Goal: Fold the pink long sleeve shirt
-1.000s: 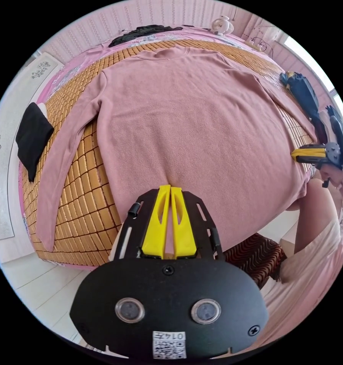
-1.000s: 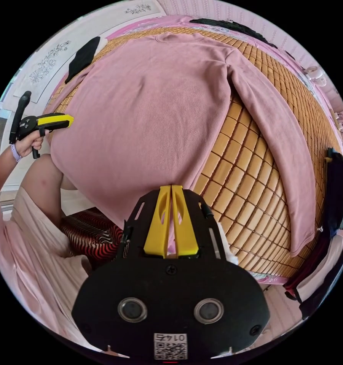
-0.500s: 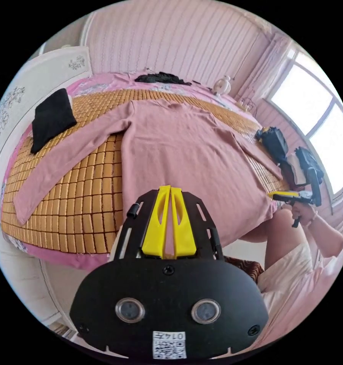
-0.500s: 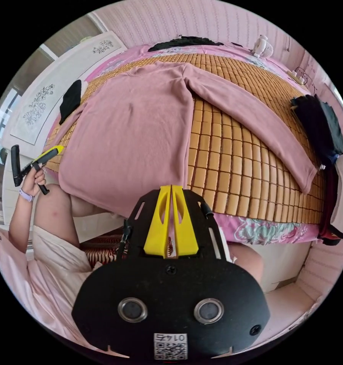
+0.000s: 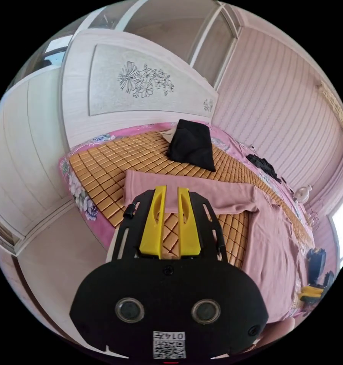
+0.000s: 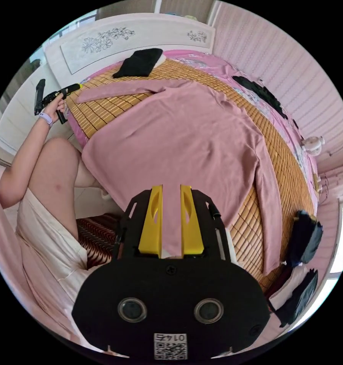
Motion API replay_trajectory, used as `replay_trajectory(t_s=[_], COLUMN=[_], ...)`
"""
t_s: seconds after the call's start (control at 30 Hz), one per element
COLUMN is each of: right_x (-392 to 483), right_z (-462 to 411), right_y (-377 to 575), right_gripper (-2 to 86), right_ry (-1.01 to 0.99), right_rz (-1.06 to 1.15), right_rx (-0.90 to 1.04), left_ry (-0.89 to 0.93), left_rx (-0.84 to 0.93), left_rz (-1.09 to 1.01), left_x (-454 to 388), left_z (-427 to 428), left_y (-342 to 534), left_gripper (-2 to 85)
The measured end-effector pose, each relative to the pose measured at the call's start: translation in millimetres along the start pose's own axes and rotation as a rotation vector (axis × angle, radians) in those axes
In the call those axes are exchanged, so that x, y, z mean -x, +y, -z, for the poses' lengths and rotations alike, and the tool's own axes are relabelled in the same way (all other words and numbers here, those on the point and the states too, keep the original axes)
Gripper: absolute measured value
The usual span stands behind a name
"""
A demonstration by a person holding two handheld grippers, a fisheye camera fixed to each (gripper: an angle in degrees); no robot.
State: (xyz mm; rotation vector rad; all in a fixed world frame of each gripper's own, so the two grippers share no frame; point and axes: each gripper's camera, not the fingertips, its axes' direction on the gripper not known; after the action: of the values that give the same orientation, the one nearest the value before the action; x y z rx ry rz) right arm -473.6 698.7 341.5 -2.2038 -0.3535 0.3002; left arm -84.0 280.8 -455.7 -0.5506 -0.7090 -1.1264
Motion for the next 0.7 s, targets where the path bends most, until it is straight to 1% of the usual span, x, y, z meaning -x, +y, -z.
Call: replay_trajectory(t_s=[0.07,0.13,0.17,0.23,0.27,0.33,0.4,0.5,0.53,0.6,0.7], right_x=[18,47,55,95,106,153,187,241,259,284,321], right_z=[-1,-6,-8,-18,-20,-31,-40,-54,-59,-67,-83], right_y=[-49,-122,-141,-217,-235,-300,-341,-397,-415,-438,-469], right_gripper=[7.8,7.9,7.9,7.9,7.9,7.9,8.0,8.1,8.1,8.2,9.4], right_ry=[-0.039,-0.124,-0.148,-0.240,-0.260,-0.317,-0.344,-0.364,-0.378,-0.387,-0.361], right_rz=[0.080,0.190,0.219,0.335,0.365,0.471,0.549,0.657,0.683,0.709,0.731], right_rx=[-0.037,-0.101,-0.111,-0.144,-0.151,-0.171,-0.172,-0.148,-0.142,-0.137,-0.122], left_ry=[0.002,-0.007,-0.021,-0.062,-0.101,-0.139,-0.153,-0.118,-0.081,-0.020,-0.007], left_rx=[0.028,0.031,0.024,0.011,0.017,0.034,0.064,0.117,0.136,0.162,0.176], left_rz=[0.076,0.123,0.153,0.156,0.147,0.148,0.152,0.228,0.254,0.261,0.237], left_x=[47,74,88,100,106,115,128,160,171,182,190], left_z=[-5,-4,-2,0,-1,-4,-7,-12,-15,-21,-24], left_y=[8,4,2,2,1,-1,0,3,5,7,4], left_gripper=[6.9,6.8,7.0,7.9,8.7,9.6,10.0,8.7,7.9,7.0,5.9])
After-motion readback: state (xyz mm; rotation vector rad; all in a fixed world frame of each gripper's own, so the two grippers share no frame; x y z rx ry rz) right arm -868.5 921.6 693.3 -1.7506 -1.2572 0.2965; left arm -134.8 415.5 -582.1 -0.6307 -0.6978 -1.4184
